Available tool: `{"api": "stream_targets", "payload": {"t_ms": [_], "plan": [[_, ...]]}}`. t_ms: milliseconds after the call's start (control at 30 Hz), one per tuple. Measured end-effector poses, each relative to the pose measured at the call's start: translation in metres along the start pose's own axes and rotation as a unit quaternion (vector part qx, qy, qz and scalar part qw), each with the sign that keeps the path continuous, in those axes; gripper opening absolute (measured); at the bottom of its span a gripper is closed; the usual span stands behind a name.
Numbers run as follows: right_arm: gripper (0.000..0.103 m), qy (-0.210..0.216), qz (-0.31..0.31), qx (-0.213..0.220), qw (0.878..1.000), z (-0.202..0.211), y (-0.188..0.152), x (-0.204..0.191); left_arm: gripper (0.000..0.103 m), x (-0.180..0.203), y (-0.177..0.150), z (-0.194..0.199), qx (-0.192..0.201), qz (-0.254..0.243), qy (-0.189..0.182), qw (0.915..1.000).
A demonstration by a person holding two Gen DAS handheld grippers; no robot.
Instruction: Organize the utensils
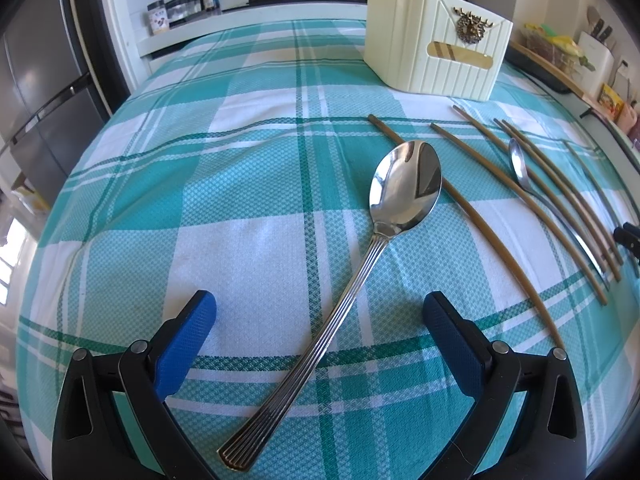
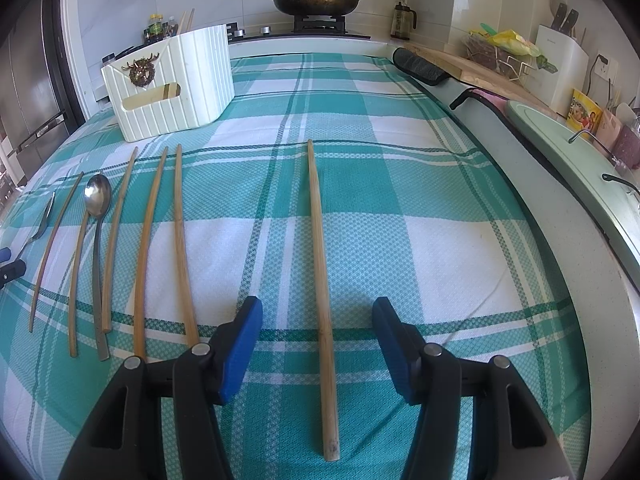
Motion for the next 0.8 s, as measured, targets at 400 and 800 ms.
{"api": "stream_targets", "payload": {"t_ms": [400, 800], "plan": [[0.058, 0.0, 0.0, 0.0, 1.0, 0.0, 0.0, 0.0, 0.102, 0.001, 0.0, 0.0, -0.004, -0.002, -0.005, 1.0], [0.059, 0.05, 0.03, -0.117, 0.991, -0.011, 0.014, 0.004, 0.101, 0.008, 0.026, -0.011, -0.092, -0.075, -0.079, 0.9898]]}}
Point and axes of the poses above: each gripper's, at about its wrist camera, not at the fingertips, and z roughly against the way its jaws point, x to its right, y to its top, the point moved 4 cm from there along -z, roughly the way its jaws point, and after that the axes turned 14 degrees about x, right-handed, at the moved point
